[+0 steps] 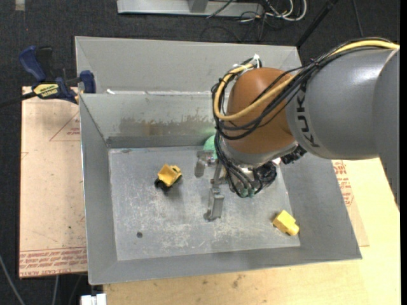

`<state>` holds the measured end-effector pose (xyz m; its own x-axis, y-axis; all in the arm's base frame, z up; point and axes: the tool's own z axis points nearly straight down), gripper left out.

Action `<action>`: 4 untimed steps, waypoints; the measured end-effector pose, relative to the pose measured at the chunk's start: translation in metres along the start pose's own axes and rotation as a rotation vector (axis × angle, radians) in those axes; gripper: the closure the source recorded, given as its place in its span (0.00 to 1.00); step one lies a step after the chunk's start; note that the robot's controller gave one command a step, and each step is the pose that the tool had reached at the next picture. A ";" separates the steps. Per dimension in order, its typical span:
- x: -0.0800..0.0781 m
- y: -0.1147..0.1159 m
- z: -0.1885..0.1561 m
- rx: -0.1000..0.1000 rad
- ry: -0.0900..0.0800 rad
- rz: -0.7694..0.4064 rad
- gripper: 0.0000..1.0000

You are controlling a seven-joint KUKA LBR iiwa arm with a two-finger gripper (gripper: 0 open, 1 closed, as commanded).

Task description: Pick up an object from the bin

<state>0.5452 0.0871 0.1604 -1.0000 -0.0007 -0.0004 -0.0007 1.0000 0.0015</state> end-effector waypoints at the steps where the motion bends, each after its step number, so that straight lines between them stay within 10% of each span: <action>1: -0.005 0.046 0.038 0.001 -0.006 -0.020 0.00; 2: -0.001 0.074 0.057 -0.001 0.002 -0.014 0.00; 4: -0.069 0.088 0.072 0.000 -0.004 0.066 0.00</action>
Offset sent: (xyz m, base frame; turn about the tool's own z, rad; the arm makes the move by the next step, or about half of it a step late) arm 0.0026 0.0709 -0.0552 -0.0092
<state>0.6139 0.1752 0.0883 -0.9978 0.0654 -0.0044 0.0654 0.9979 0.0016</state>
